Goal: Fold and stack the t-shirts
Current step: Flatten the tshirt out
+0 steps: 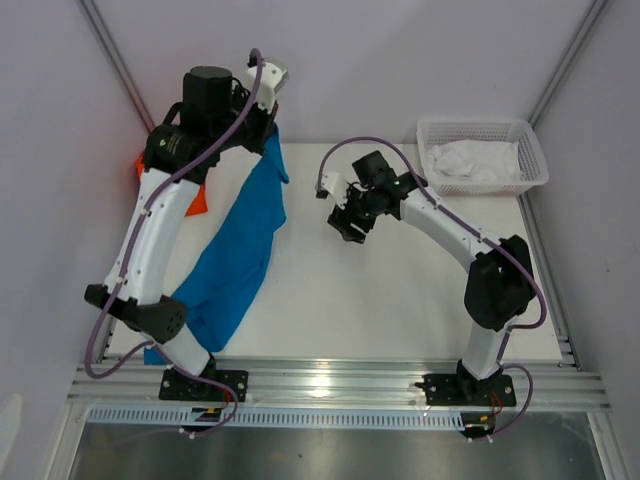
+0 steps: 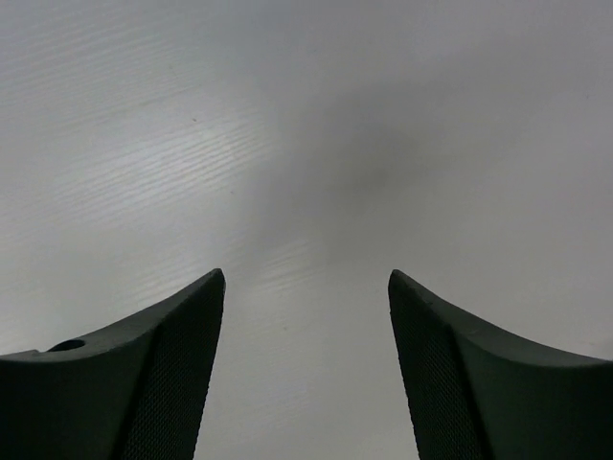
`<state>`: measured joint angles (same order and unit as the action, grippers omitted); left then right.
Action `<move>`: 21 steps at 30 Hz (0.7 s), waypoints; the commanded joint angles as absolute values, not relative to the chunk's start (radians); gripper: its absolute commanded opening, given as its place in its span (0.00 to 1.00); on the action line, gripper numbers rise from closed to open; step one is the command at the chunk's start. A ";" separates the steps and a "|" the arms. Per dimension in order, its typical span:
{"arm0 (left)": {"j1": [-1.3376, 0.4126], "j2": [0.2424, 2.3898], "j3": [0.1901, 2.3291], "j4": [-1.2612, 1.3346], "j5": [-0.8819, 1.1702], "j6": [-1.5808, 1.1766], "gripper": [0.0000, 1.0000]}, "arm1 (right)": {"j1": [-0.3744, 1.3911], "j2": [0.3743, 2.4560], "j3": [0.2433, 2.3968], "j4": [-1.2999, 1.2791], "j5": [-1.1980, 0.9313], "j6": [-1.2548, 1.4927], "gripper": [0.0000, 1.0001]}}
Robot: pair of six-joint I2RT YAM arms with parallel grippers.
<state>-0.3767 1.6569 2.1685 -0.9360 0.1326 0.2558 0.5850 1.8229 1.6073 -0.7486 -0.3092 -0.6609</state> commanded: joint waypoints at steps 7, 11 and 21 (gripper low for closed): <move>-0.523 1.387 2.350 -0.928 0.364 0.201 0.00 | 0.612 1.839 1.672 -0.696 -0.359 -0.637 0.75; -0.554 1.287 2.360 -0.926 0.544 0.150 0.00 | 0.562 1.841 1.672 -0.658 -0.330 -0.586 0.73; -0.520 1.177 2.363 -0.936 0.524 0.152 0.00 | 0.388 1.904 1.744 -0.730 -0.393 -0.581 0.66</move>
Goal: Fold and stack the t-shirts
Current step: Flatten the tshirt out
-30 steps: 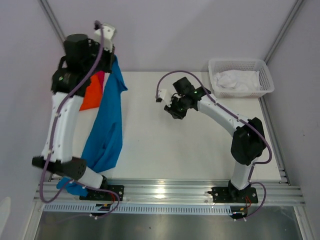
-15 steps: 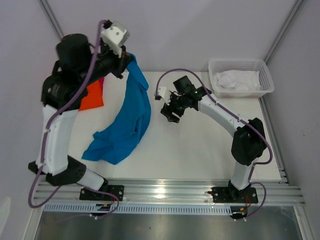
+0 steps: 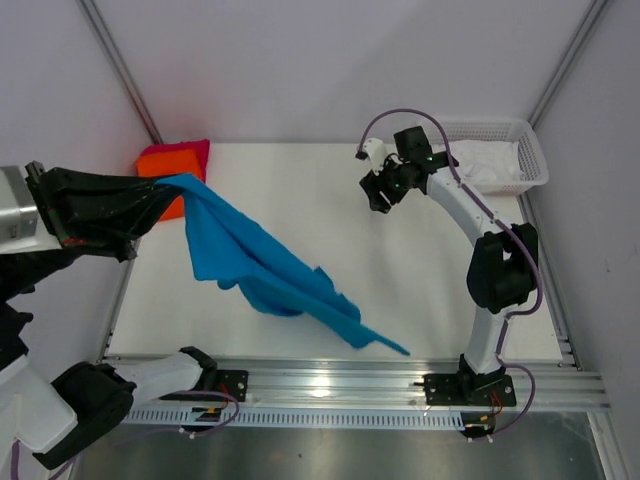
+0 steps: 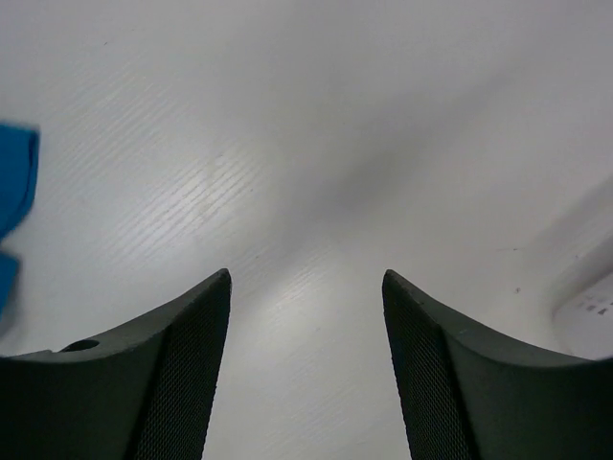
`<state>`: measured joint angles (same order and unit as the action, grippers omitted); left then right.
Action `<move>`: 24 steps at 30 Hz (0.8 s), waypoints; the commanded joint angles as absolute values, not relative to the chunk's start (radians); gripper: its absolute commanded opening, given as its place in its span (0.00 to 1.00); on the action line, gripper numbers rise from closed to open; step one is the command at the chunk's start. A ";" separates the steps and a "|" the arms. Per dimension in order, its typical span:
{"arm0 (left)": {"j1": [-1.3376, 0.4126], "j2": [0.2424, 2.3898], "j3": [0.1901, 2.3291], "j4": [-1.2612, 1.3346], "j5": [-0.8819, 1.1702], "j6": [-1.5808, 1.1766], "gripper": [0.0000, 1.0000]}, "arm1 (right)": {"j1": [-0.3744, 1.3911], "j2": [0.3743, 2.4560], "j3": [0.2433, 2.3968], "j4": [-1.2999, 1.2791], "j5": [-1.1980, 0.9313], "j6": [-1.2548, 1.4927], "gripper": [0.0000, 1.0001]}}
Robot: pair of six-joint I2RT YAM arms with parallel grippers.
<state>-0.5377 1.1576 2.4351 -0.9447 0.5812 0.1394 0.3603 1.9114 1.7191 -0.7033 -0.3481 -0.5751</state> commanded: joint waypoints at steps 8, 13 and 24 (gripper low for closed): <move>-0.514 1.092 1.776 -0.784 0.085 0.403 0.00 | 0.452 1.873 1.707 -0.859 -0.487 -0.673 0.63; -0.486 1.078 1.629 -0.704 0.005 0.416 0.00 | 0.512 1.763 1.583 -0.877 -0.469 -0.722 0.64; -0.304 1.271 1.512 -0.480 -0.179 0.445 0.00 | 0.616 1.678 1.488 -0.920 -0.505 -0.710 0.61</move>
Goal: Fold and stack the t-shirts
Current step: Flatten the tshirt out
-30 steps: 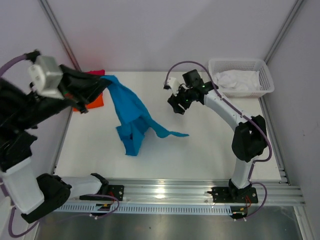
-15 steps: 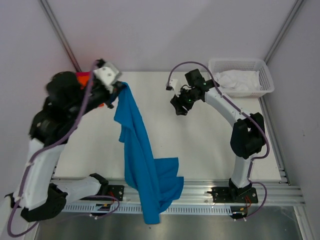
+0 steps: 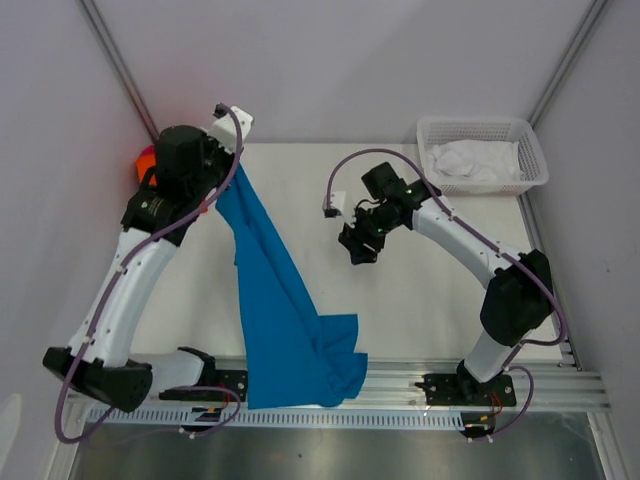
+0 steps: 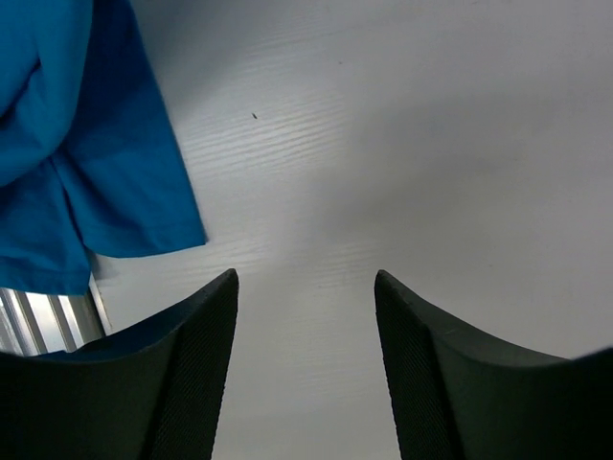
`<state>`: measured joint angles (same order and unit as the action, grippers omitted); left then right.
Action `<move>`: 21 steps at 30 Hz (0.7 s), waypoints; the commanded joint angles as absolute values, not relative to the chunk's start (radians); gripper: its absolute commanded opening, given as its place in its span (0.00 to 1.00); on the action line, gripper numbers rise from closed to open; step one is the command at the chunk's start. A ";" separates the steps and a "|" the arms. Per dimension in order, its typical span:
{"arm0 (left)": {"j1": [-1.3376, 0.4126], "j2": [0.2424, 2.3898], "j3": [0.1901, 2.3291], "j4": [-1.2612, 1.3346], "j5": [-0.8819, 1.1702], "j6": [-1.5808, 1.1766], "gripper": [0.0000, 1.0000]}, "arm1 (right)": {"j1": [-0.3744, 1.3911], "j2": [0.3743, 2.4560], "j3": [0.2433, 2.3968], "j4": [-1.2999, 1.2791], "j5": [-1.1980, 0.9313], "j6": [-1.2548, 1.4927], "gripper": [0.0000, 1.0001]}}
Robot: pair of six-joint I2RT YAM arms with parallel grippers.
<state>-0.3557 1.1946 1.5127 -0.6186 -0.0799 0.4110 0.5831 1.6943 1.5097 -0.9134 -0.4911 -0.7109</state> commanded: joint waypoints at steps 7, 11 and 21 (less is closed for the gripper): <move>-0.095 1.507 1.645 -0.448 -0.160 0.416 0.00 | 0.771 1.677 1.417 -0.879 -0.380 -0.709 0.62; -0.005 1.595 1.660 -0.440 -0.135 0.382 0.00 | 0.821 1.692 1.402 -0.868 -0.367 -0.701 0.62; 0.083 1.665 1.612 -0.402 -0.059 0.344 0.00 | 0.977 1.741 1.367 -0.752 -0.254 -0.693 0.62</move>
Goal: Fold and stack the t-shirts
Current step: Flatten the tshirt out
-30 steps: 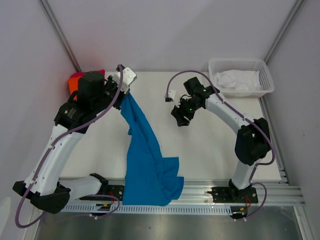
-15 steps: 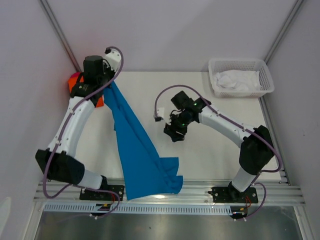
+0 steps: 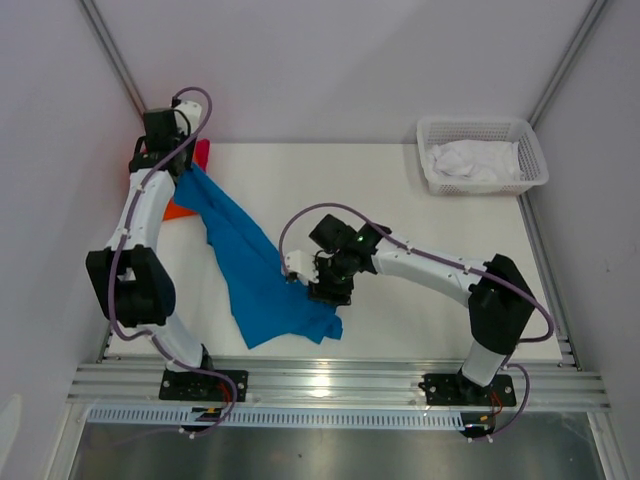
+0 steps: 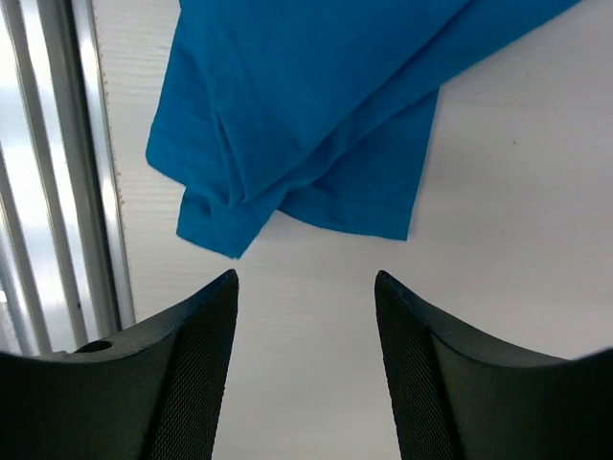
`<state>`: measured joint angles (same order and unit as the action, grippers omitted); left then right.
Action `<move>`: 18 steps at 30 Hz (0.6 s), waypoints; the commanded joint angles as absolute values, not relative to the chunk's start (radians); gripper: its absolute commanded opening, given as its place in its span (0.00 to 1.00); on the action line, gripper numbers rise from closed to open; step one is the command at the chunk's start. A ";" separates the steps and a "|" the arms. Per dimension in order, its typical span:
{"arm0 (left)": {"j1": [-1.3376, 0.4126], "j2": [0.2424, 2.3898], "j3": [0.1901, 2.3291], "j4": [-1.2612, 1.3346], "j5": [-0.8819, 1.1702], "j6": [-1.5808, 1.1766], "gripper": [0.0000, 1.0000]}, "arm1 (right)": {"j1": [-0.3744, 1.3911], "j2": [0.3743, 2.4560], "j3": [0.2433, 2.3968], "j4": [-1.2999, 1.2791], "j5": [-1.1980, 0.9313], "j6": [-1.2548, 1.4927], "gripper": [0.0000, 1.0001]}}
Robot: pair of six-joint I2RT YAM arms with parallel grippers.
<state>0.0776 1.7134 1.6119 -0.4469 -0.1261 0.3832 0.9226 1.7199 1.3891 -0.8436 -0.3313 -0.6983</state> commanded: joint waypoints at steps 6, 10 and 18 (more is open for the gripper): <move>0.084 1.498 1.415 -0.328 0.129 0.299 0.00 | 0.991 1.792 1.327 -0.455 -0.360 -0.685 0.47; 0.083 1.454 1.361 -0.328 0.150 0.291 0.00 | 1.060 1.887 1.449 -0.400 -0.465 -0.618 0.52; 0.083 1.365 1.223 -0.302 0.147 0.308 0.00 | 1.253 2.039 1.601 -0.478 -0.457 -0.661 0.62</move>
